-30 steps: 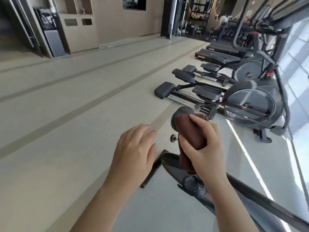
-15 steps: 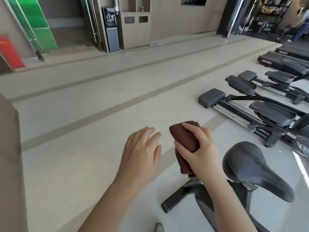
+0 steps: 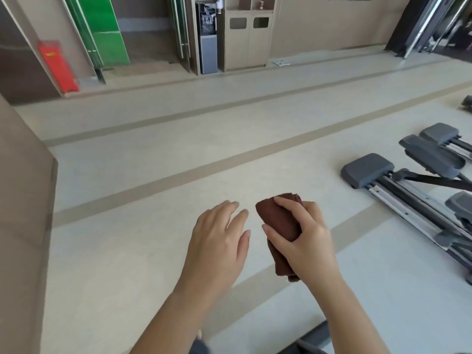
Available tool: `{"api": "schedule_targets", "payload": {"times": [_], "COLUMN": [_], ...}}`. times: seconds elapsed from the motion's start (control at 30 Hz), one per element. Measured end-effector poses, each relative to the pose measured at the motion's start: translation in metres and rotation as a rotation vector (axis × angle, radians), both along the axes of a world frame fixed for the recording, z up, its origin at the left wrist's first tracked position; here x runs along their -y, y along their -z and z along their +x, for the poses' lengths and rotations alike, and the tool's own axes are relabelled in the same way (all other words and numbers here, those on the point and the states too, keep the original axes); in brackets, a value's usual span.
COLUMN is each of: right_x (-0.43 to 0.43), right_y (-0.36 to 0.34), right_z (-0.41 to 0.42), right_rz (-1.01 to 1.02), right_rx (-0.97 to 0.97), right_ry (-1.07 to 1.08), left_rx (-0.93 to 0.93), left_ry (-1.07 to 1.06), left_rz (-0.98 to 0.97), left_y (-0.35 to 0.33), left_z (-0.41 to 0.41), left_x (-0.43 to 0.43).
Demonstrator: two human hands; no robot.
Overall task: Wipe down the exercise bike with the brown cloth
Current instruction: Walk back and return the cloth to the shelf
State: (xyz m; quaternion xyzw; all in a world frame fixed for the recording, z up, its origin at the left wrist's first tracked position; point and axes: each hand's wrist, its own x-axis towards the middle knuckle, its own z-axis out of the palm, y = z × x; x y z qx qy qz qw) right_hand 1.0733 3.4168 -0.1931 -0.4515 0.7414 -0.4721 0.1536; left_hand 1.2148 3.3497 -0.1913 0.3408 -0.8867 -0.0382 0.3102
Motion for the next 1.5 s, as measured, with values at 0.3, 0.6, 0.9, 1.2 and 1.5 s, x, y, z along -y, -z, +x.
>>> {"api": "schedule_targets", "payload": {"times": [0.3, 0.6, 0.9, 1.2, 1.5], "right_x": [0.229, 0.425, 0.592, 0.767, 0.963], "right_y": [0.006, -0.015, 0.012, -0.004, 0.004], "right_z": [-0.023, -0.055, -0.157, -0.315, -0.389], "right_rz": [0.039, -0.015, 0.003, -0.076, -0.061], "right_rx": [0.002, 0.028, 0.064, 0.011, -0.167], "right_ry": [-0.029, -0.047, -0.01, 0.024, 0.005], "left_rx": [0.0, 0.007, 0.065, 0.043, 0.083], "left_ry": [-0.059, -0.111, -0.038, 0.0, -0.142], "left_rz": [0.048, 0.015, -0.017, -0.038, 0.029], "left_y": [0.017, -0.003, 0.011, -0.013, -0.004], "left_z": [-0.016, -0.046, -0.148, -0.317, -0.381], "left_x": [0.223, 0.417, 0.579, 0.759, 0.946]}}
